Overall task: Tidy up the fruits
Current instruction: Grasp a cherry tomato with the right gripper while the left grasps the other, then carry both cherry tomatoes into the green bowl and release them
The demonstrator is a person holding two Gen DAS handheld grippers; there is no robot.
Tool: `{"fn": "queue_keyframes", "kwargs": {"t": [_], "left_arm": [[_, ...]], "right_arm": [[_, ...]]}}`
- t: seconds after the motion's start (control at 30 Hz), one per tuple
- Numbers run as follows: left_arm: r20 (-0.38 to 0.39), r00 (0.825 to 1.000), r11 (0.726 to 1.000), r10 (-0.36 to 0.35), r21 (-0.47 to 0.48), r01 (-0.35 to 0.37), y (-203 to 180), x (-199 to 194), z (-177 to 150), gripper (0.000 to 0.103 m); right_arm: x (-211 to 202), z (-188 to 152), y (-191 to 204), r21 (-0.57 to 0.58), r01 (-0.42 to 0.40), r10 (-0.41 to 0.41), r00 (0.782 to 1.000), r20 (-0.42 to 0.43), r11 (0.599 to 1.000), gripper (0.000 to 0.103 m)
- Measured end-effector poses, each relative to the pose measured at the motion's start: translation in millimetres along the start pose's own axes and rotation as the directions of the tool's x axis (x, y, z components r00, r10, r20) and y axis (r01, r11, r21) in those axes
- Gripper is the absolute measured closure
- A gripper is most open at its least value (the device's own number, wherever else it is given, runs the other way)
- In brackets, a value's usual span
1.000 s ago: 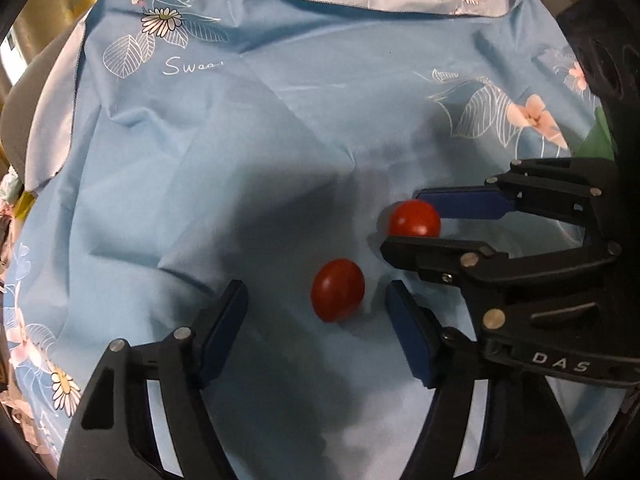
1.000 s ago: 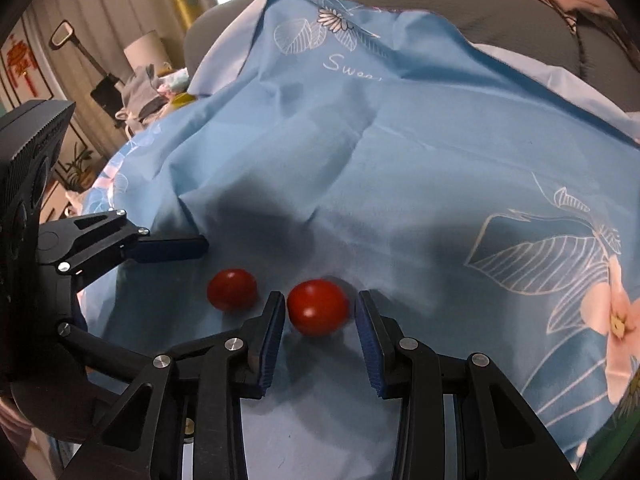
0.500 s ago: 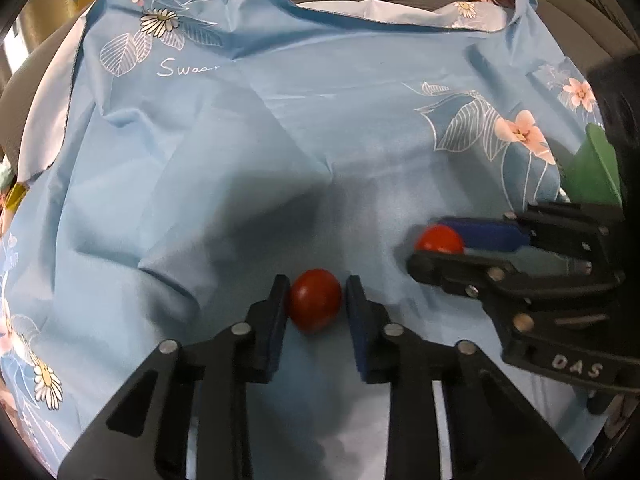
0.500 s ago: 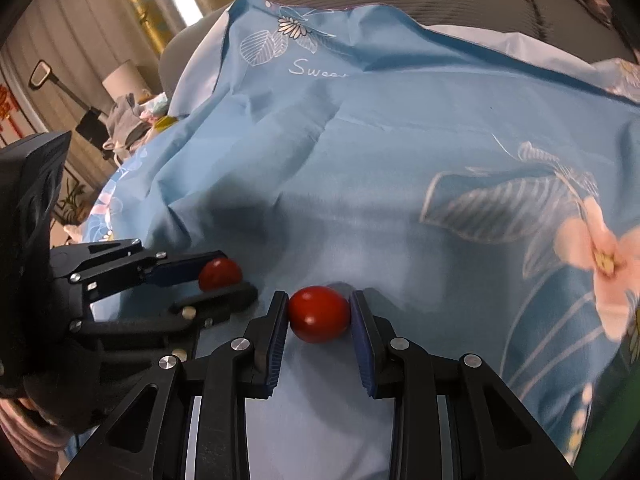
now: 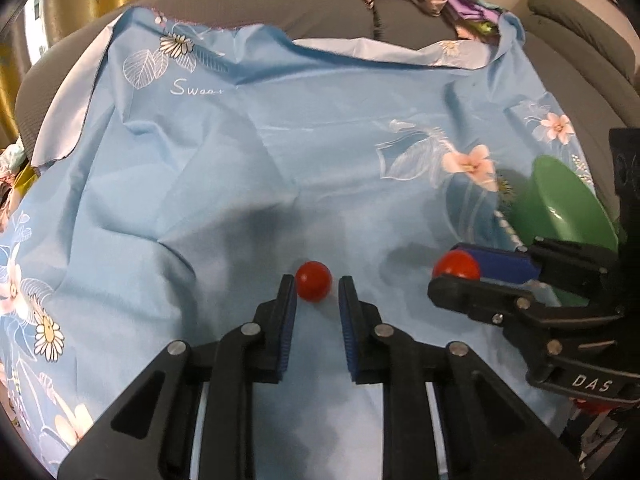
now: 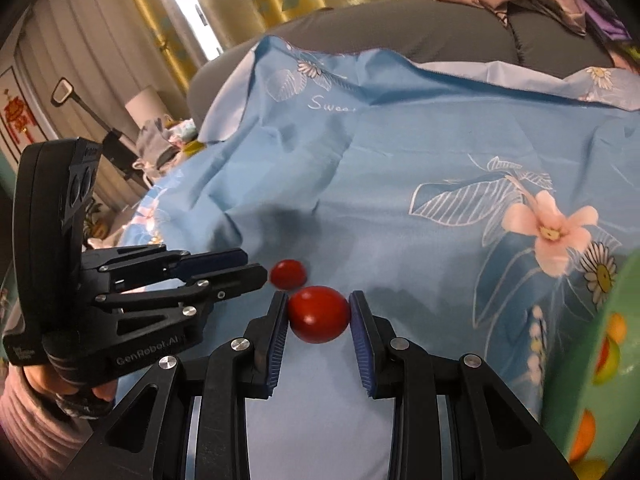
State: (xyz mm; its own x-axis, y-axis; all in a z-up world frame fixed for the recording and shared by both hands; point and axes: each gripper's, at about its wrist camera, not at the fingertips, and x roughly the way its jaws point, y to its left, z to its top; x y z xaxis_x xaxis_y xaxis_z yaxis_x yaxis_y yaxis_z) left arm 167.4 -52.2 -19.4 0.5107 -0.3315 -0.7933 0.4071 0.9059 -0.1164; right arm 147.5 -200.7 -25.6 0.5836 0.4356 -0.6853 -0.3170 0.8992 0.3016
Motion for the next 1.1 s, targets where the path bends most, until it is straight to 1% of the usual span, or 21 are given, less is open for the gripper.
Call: {"fn": "queue_keyframes", "kwargs": {"t": [0.13, 0.27, 0.4, 0.53, 0.6, 0.63, 0.67, 0.73, 0.77, 0.8, 0.83, 0.93, 0.97, 1.0, 1.07, 1.1], "left_arm": [[0.012, 1.0, 1.0, -0.027, 0.002, 0.027, -12.6, -13.7, -6.9, 0.085], [0.022, 0.999, 0.999, -0.04, 0.007, 0.04, -25.9, -25.0, -13.9, 0.086], [0.035, 0.998, 0.998, -0.06, 0.014, 0.059, -38.4, -38.2, -24.4, 0.086], [0.044, 0.996, 0.997, -0.082, 0.019, 0.081, -44.7, -49.6, -33.1, 0.086], [0.05, 0.997, 0.998, -0.058, 0.022, 0.057, -43.6, -48.8, -34.0, 0.084], [0.053, 0.998, 0.999, -0.04, 0.004, 0.04, -38.7, -44.7, -31.9, 0.084], [0.045, 0.998, 0.999, -0.036, -0.004, 0.036, -35.2, -40.1, -29.7, 0.082], [0.019, 1.0, 1.0, 0.006, -0.009, -0.006, -29.0, -23.4, -22.2, 0.075], [0.009, 0.999, 0.999, 0.037, 0.008, -0.037, -27.8, -15.3, -18.9, 0.059], [0.01, 0.996, 0.996, 0.083, 0.022, -0.083, -25.9, -6.8, -15.1, 0.037], [0.003, 0.995, 0.995, 0.1, 0.028, -0.1, -23.0, 1.4, -11.6, 0.029], [-0.032, 0.994, 0.995, 0.101, 0.022, -0.1, -12.9, 26.0, -1.3, 0.032], [-0.049, 0.993, 0.995, 0.103, 0.023, -0.102, -10.0, 35.4, 1.7, 0.041], [-0.065, 0.993, 0.995, 0.1, 0.017, -0.099, -7.6, 41.1, 3.1, 0.059], [-0.103, 0.99, 0.995, 0.095, 0.012, -0.094, -4.1, 56.5, 4.8, 0.07], [-0.111, 0.989, 0.995, 0.101, 0.014, -0.1, -3.4, 60.2, 4.1, 0.07]], "right_arm": [[-14.8, -10.8, 3.3, -0.001, -0.005, 0.005, 1.0, 0.012, 1.0, 0.07], [-35.8, -22.1, 4.8, -0.009, -0.001, 0.001, 0.999, 0.033, 1.0, 0.07], [-55.4, -31.9, 2.3, -0.009, -0.003, 0.003, 0.998, 0.059, 1.0, 0.07], [-68.7, -39.8, -1.9, 0.002, 0.002, -0.003, 0.998, 0.067, 1.0, 0.07], [-72.8, -42.9, -5.6, 0.015, -0.001, 0.0, 0.998, 0.065, 1.0, 0.07], [-73.6, -43.8, -5.7, 0.018, 0.002, -0.003, 0.998, 0.064, 1.0, 0.07], [-74.9, -45.4, -5.5, 0.019, 0.005, -0.006, 0.998, 0.063, 1.0, 0.07], [-75.6, -45.5, -4.9, 0.025, -0.003, 0.001, 0.997, 0.071, 1.0, 0.07], [-75.9, -45.9, -4.4, 0.026, -0.007, 0.005, 0.997, 0.074, 1.0, 0.07], [-75.6, -45.9, -3.8, 0.026, -0.011, 0.009, 0.997, 0.077, 1.0, 0.07], [-75.3, -46.4, -3.7, 0.025, -0.013, 0.011, 0.997, 0.077, 1.0, 0.07], [-69.8, -44.5, -5.7, 0.027, -0.019, 0.017, 0.997, 0.069, 0.999, 0.07], [-69.1, -44.5, -6.1, 0.026, -0.019, 0.018, 0.997, 0.068, 0.999, 0.07], [-66.1, -43.0, -6.7, 0.026, -0.022, 0.02, 0.998, 0.067, 0.999, 0.07], [-64.5, -42.7, -7.9, 0.029, -0.032, 0.03, 0.997, 0.069, 0.999, 0.07], [-63.7, -42.5, -8.8, 0.03, -0.036, 0.034, 0.997, 0.07, 0.999, 0.07]]}}
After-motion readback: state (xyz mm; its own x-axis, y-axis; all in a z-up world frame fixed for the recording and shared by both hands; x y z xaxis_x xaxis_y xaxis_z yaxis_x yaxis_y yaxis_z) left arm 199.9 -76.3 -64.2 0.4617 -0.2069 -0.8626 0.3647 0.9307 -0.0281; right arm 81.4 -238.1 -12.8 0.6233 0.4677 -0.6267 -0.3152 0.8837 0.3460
